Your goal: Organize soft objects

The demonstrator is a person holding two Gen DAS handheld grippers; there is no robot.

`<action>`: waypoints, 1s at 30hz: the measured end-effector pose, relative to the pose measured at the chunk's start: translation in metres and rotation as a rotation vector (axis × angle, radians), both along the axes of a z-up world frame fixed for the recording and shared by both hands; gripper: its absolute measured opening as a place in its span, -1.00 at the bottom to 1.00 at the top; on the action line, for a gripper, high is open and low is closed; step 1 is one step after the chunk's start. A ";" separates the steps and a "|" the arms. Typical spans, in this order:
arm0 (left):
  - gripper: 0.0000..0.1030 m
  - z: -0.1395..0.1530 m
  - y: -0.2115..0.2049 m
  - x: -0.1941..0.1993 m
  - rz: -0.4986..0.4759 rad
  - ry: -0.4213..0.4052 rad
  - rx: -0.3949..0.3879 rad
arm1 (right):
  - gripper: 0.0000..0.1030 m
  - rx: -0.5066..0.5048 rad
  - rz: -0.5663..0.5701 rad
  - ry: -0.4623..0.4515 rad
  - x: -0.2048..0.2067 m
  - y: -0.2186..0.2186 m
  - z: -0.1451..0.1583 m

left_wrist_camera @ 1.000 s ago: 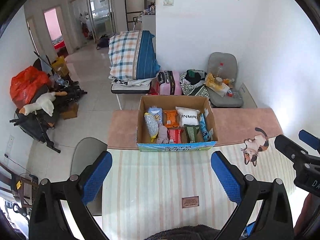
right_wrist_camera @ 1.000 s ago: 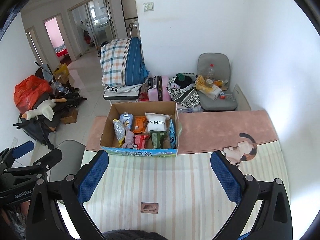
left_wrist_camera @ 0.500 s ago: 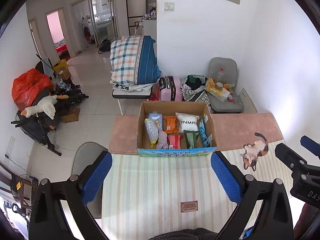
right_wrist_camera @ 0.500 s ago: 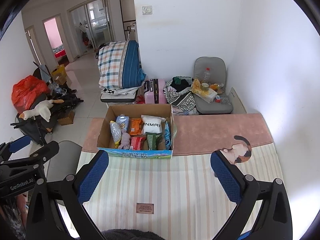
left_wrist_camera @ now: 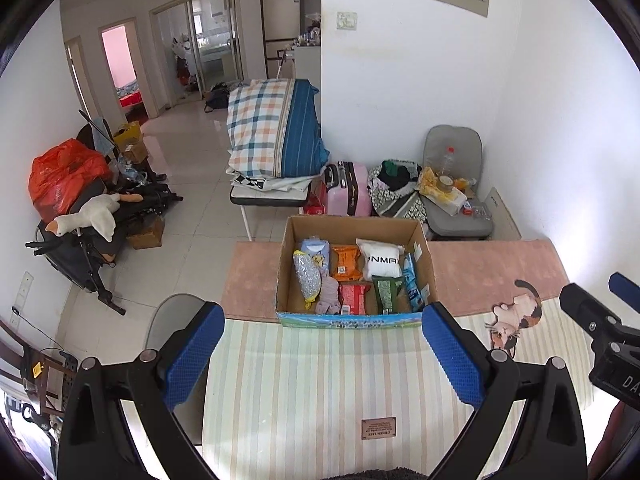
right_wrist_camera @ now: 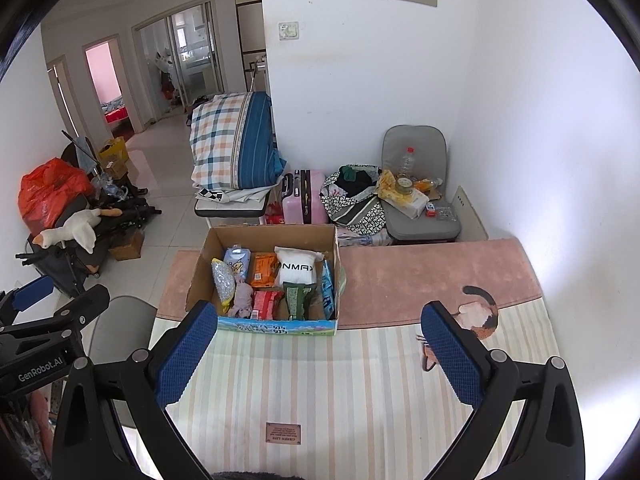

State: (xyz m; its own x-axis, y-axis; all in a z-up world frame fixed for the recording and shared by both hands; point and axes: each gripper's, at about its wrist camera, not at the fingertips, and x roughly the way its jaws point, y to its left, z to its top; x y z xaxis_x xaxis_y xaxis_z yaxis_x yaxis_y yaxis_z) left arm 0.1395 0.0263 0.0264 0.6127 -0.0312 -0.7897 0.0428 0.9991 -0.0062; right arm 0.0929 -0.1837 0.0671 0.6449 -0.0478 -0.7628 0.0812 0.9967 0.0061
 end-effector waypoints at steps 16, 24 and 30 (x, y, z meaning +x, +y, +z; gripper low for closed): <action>0.97 -0.003 -0.004 0.010 -0.010 0.011 0.000 | 1.00 -0.003 -0.005 0.009 0.012 -0.001 -0.006; 0.97 -0.004 -0.005 0.010 -0.010 0.011 -0.002 | 1.00 -0.003 -0.005 0.011 0.013 -0.001 -0.006; 0.97 -0.003 -0.004 0.011 -0.010 0.014 -0.004 | 1.00 -0.005 -0.007 0.011 0.013 0.000 -0.006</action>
